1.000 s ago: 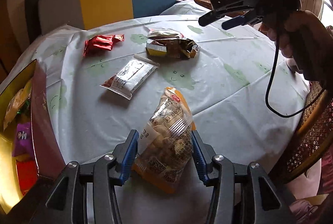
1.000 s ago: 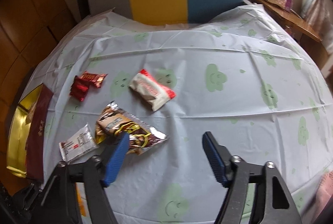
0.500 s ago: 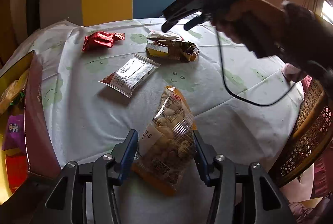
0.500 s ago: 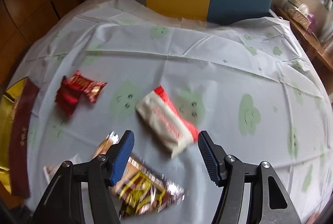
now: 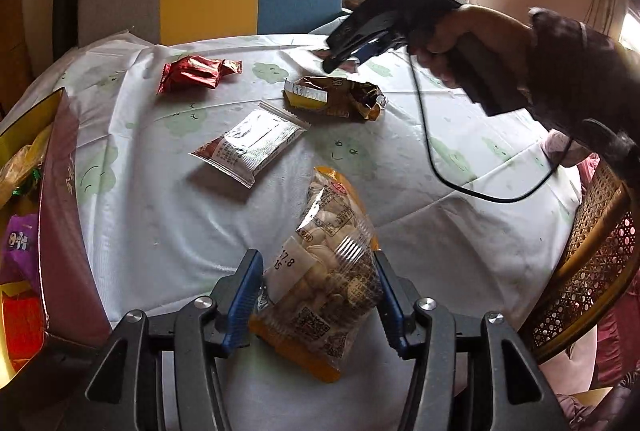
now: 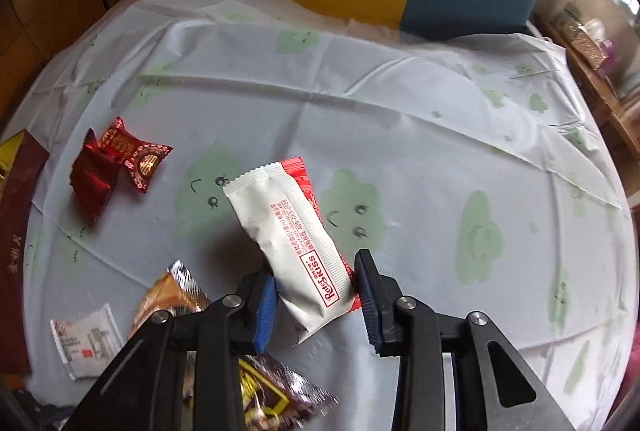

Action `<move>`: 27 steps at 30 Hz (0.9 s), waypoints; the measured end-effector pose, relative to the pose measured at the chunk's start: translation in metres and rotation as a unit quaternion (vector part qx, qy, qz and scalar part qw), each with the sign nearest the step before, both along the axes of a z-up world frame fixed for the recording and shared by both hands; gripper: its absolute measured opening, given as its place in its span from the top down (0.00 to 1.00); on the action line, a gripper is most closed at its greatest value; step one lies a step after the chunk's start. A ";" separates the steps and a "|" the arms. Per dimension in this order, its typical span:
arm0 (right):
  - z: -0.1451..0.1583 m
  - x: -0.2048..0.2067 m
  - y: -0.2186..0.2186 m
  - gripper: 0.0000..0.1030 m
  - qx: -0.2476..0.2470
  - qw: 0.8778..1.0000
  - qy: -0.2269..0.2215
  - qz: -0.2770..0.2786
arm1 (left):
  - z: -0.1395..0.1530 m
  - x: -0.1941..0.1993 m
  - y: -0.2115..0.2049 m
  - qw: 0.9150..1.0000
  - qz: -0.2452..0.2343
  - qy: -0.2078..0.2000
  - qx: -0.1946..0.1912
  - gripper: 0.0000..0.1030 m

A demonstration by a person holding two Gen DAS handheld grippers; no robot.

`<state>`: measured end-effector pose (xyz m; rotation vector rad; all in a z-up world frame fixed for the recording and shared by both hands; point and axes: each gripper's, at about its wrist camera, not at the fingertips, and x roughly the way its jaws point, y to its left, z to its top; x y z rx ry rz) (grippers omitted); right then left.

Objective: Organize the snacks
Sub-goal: 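Carry the peanut bag into the gold tin and release with the left tool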

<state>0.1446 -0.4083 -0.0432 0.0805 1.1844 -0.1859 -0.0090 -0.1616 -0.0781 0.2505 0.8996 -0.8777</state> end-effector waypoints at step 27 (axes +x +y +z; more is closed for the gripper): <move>-0.022 -0.087 -0.025 0.64 -0.020 0.997 0.071 -0.036 | 0.083 0.054 0.126 0.972 0.209 0.010 -0.104 0.51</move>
